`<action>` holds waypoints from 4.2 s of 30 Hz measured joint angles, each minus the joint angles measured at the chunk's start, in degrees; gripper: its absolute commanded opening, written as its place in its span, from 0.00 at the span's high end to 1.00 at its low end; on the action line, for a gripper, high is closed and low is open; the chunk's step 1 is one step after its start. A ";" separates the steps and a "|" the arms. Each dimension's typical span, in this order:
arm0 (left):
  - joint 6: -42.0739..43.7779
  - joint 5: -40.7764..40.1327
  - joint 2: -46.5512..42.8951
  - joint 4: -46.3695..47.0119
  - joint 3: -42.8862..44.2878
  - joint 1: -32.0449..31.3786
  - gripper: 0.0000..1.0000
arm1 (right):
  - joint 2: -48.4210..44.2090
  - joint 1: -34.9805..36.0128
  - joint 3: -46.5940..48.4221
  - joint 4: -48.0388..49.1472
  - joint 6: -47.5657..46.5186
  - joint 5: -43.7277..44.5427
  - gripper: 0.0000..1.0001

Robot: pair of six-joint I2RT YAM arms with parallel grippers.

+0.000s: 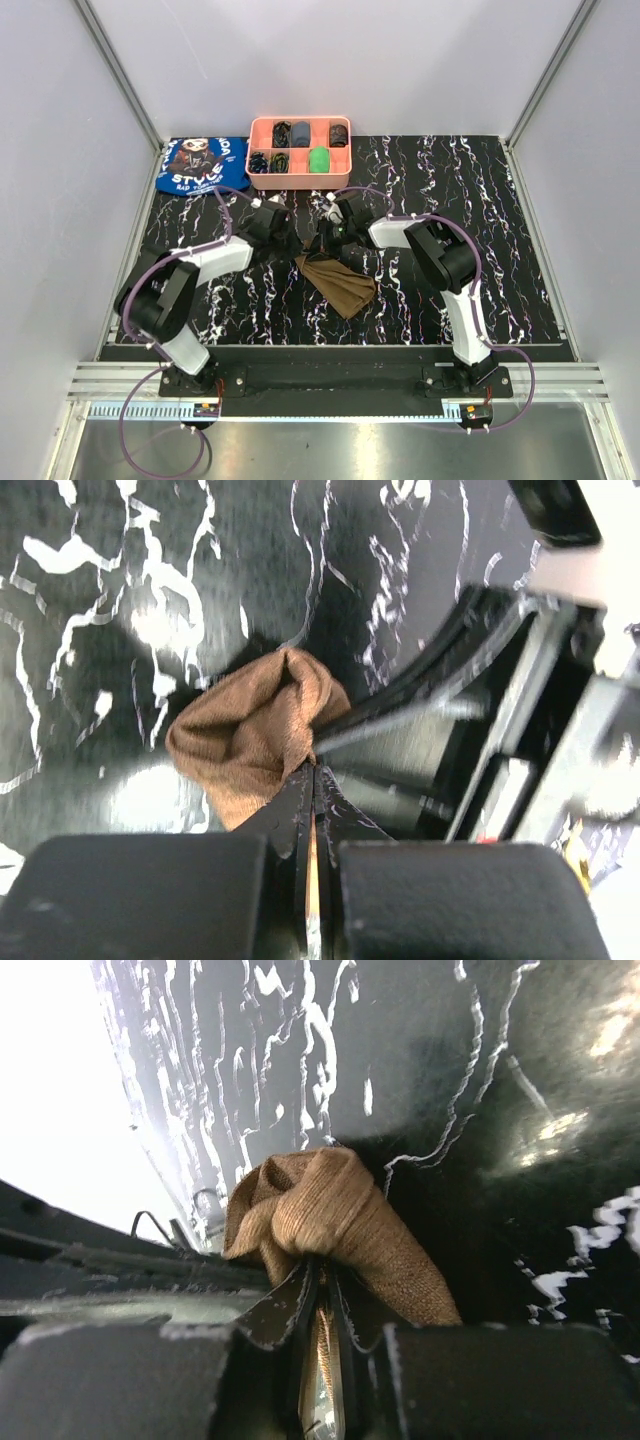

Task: Fold the napkin into a case and place the utensils inside
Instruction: Grasp the top corner of the smaller rectangle folded napkin from the folded napkin, then smooth out the smaller rectangle-folded napkin at the center of the board.

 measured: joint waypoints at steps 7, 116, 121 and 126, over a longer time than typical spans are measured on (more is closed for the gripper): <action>2.14 0.42 6.86 -3.06 7.96 0.44 1.00 | 0.00 -1.33 -0.72 1.84 0.57 2.03 0.77; -5.14 13.03 -14.53 5.20 -18.91 -1.97 0.76 | -21.14 7.50 -1.51 -42.40 -40.57 30.21 0.18; -8.85 14.99 -12.26 12.00 -19.19 -3.63 0.81 | -21.38 7.56 -2.43 -42.95 -40.22 31.21 0.31; -11.76 15.32 -8.46 16.68 -19.17 -6.05 0.85 | -21.79 7.93 -2.56 -43.04 -39.60 31.12 0.42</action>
